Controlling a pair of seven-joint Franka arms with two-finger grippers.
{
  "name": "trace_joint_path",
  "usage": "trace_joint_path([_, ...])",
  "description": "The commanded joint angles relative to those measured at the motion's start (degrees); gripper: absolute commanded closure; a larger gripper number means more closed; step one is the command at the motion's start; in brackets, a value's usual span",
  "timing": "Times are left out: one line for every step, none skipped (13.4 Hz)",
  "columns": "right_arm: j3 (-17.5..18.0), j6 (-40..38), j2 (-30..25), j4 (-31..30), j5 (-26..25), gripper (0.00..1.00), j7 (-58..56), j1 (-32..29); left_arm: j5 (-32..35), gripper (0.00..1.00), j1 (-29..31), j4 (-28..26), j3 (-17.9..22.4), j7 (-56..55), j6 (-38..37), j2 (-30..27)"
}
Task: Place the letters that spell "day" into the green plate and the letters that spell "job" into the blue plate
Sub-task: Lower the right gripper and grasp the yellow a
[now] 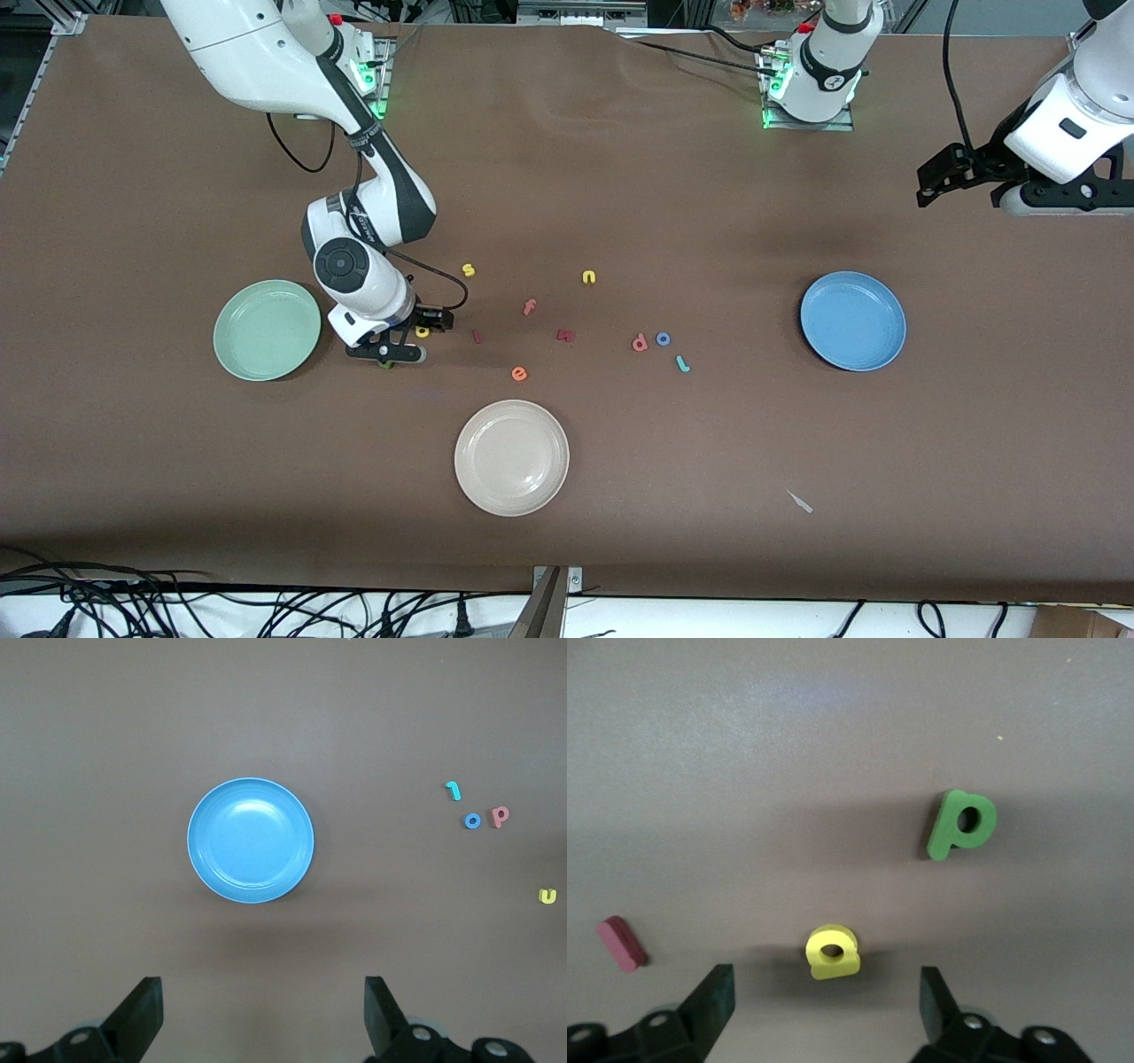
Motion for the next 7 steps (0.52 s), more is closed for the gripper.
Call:
trace_joint_path([-0.1, 0.4, 1.1, 0.9, 1.1, 0.13, -0.6, 0.4, -1.8, 0.0, 0.4, 0.7, -0.1, 0.1, -0.5, 0.0])
trace_joint_path([-0.1, 0.4, 1.2, 1.0, 1.0, 0.16, -0.7, 0.3, -1.8, 0.0, 0.5, 0.7, -0.1, 0.1, -0.5, 0.0])
trace_joint_path([-0.1, 0.3, 1.4, 1.4, 1.0, 0.18, -0.7, 0.3, -1.8, 0.0, 0.5, 0.7, -0.1, 0.1, -0.5, 0.0])
trace_joint_path([-0.1, 0.2, 1.9, 1.9, 1.0, 0.21, -0.7, 0.3, -1.8, 0.0, 0.5, 0.7, -0.1, 0.1, -0.5, 0.0])
trace_joint_path([-0.1, 0.1, 2.1, 2.2, 1.0, 0.24, -0.7, 0.4, -1.8, 0.0, 0.5, 0.7, -0.1, 0.1, -0.5, 0.0])
trace_joint_path([-0.1, 0.1, 2.3, 2.3, 1.0, 0.27, -0.7, 0.4, -1.8, 0.0, 0.5, 0.7, -0.1, 0.1, -0.5, 0.0])
trace_joint_path([-0.1, 0.1, 2.4, 2.3, 1.0, 0.28, -0.7, 0.4, -1.8, 0.0, 0.5, 0.7, -0.1, 0.1, -0.5, 0.0])
